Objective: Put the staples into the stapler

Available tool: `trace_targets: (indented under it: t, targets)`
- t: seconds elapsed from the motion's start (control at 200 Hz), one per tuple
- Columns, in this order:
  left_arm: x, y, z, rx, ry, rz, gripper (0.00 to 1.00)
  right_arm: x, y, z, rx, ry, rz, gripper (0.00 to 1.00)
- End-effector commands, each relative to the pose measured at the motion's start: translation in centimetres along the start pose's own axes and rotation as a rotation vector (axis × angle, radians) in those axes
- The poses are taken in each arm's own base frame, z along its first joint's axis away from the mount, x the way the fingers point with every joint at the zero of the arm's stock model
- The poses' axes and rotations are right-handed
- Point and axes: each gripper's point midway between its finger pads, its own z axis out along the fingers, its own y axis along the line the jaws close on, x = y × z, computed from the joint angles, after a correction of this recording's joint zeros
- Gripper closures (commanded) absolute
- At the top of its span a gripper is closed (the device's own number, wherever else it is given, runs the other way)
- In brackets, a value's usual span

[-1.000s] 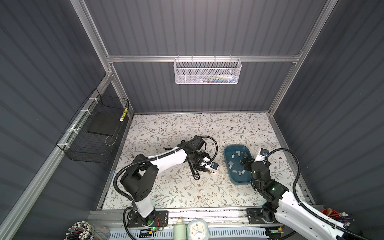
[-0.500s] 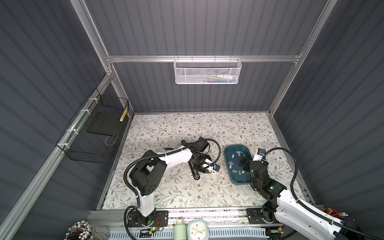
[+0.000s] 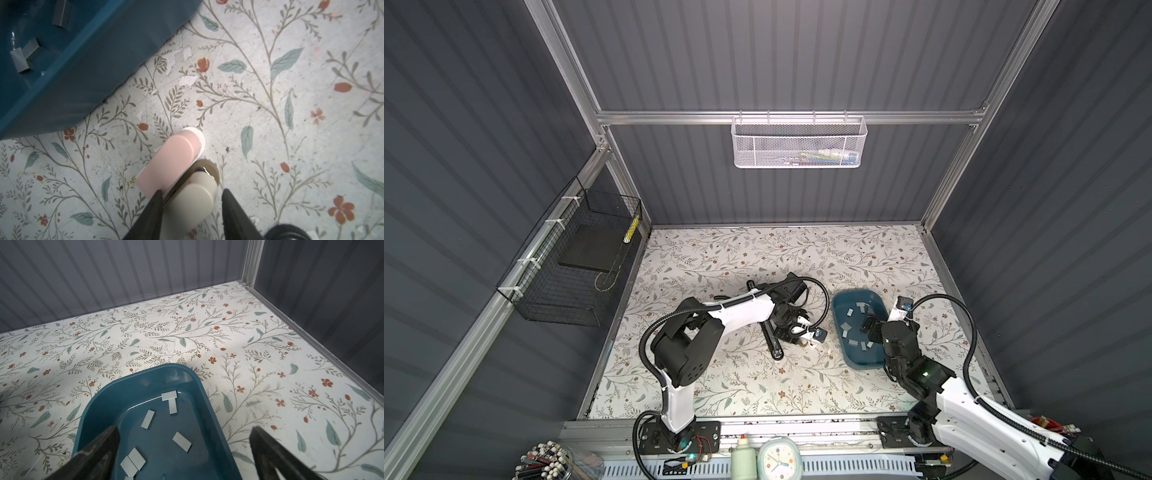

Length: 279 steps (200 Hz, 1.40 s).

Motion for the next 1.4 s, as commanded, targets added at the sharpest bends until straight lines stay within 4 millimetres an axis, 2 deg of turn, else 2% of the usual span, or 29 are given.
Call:
trace_targets:
  t: [0.0, 0.155, 0.575, 0.785, 1.076, 1.226, 1.391]
  targets:
    - [0.8, -1.2, 0.6, 0.07, 0.051, -0.015, 0.6, -1.2, 0.3, 0.0, -0.001, -0.021, 0.007, 0.01]
    - [1.4, -1.3, 0.4, 0.076, 0.089, -0.028, 0.67, -1.2, 0.3, 0.0, -0.002, -0.02, 0.007, 0.01]
    - [0.8, -1.2, 0.6, 0.089, 0.058, -0.036, 0.59, -1.2, 0.3, 0.0, 0.0, -0.021, 0.008, 0.01]
    - [0.1, -0.7, 0.8, 0.083, 0.049, -0.029, 0.64, -1.1, 0.4, 0.1, 0.001, -0.013, -0.001, 0.01]
    - [-0.1, -0.6, 1.4, 0.094, 0.058, -0.027, 0.63, -1.2, 0.5, 0.2, -0.001, -0.009, -0.004, 0.01]
    - [0.0, -0.7, 1.3, 0.096, 0.064, -0.031, 0.76, -1.1, 0.4, 0.2, 0.006, -0.01, -0.002, 0.01]
    - [-0.3, 0.6, -0.8, -0.039, 0.076, -0.056, 0.94, -1.3, 0.0, 0.2, 0.026, -0.018, 0.008, 0.01]
